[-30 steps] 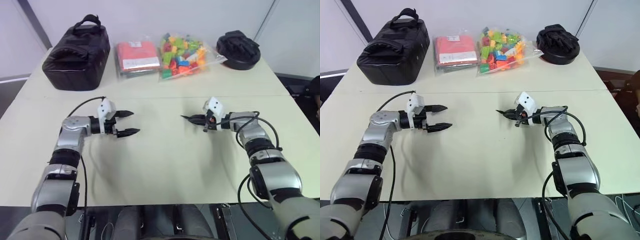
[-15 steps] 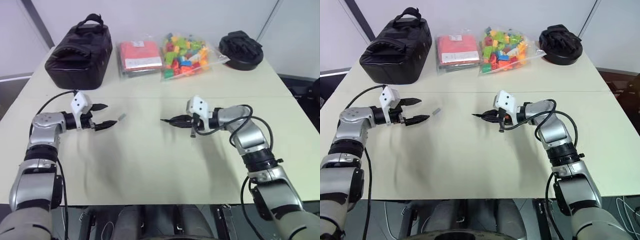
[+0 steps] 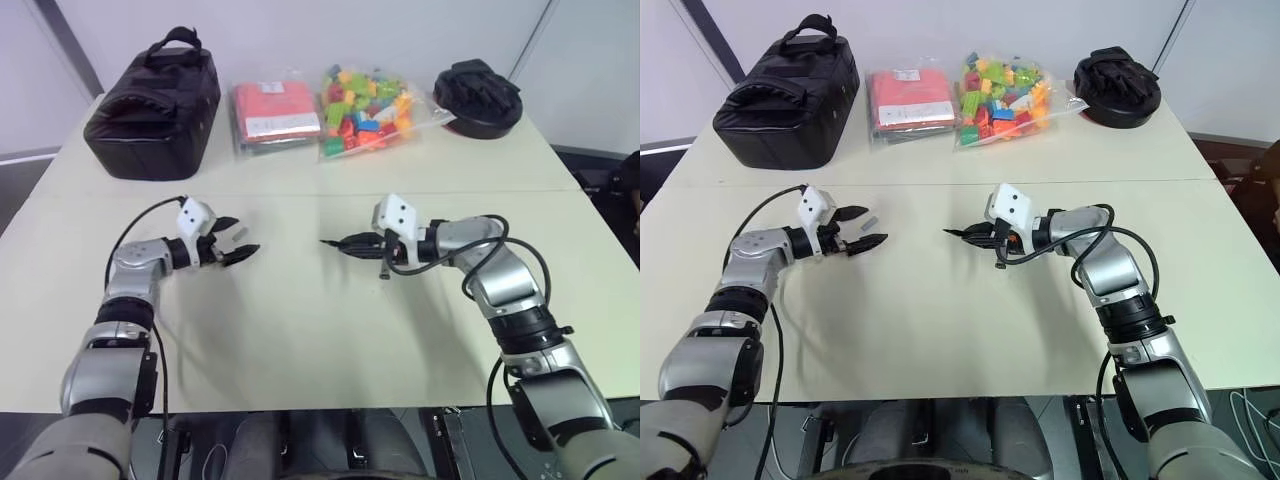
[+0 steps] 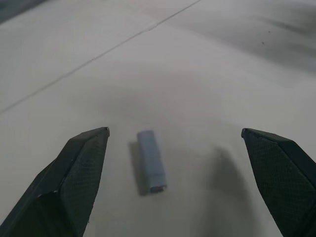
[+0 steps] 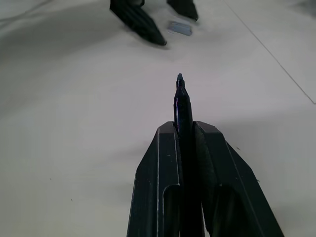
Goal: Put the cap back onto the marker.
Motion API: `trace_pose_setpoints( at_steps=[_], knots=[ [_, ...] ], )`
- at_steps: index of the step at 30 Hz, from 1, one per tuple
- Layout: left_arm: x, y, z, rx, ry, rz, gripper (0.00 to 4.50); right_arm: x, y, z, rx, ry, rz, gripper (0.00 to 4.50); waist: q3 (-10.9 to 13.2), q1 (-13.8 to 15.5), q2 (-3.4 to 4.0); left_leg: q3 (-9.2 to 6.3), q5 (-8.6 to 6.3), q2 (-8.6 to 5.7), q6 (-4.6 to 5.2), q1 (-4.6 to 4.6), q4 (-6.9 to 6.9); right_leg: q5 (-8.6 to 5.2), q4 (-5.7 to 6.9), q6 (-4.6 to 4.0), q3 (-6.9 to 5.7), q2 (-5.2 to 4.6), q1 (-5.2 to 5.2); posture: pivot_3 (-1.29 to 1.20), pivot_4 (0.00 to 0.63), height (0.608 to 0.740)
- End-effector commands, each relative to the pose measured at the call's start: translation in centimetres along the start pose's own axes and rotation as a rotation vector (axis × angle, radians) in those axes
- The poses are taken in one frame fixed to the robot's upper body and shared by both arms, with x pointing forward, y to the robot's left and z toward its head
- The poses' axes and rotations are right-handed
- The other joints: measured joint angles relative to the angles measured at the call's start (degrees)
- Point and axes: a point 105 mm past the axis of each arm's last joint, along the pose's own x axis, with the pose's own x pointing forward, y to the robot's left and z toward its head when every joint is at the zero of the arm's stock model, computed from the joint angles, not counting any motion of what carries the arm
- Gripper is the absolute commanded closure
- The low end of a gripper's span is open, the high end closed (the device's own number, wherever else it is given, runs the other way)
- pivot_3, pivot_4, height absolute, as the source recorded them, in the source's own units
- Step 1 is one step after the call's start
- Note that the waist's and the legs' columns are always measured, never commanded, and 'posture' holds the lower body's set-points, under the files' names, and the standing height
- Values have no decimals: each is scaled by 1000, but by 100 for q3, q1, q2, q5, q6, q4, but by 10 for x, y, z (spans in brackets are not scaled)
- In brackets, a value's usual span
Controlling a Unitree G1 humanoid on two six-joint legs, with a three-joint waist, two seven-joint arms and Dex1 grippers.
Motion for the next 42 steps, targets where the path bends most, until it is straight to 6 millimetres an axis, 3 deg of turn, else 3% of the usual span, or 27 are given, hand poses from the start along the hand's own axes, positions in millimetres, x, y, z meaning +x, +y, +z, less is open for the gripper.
trace_pose_setpoints(
  at_steps=[1,9,13,19,31,38,42],
  knots=[
    [-3,9,2,12,-10,61,0,-7,-3,12,-31,-38,-29,4441,0,6,0,0,0,0,0,0,0,0,0,0,0,0,0,0,150,740],
    [-6,13,-5,-30,3,100,0,-12,-9,12,-26,-44,-70,4441,0,1,0,1,0,-1,0,0,1,0,1,0,0,8,1,0,150,740],
    [-5,8,-10,-34,22,74,1329,-12,-10,11,-21,-49,-82,4500,0,10,0,1,0,1,0,1,1,0,1,0,1,13,1,0,150,740],
    [-7,8,-15,-37,44,76,4385,-15,-12,9,-12,-51,-102,4500,0,25,0,2,0,-1,0,0,1,0,-1,0,0,11,2,0,150,740],
    [-8,10,-8,0,30,73,4452,-17,-18,-2,-4,-23,-124,4500,0,20,0,1,0,-1,0,0,2,0,0,0,0,12,3,0,150,740],
    [4,8,61,105,-111,-91,4452,-18,-35,7,-91,0,-114,4500,2,23,-4,3,0,1,0,-31,18,1,1,2,-5,25,-16,0,150,740],
    [8,-3,82,148,-119,-219,4452,-16,-40,11,-121,-1,-102,4500,2,17,-4,4,-3,1,5,-49,37,1,0,2,-9,31,-19,0,150,740]
  ],
)
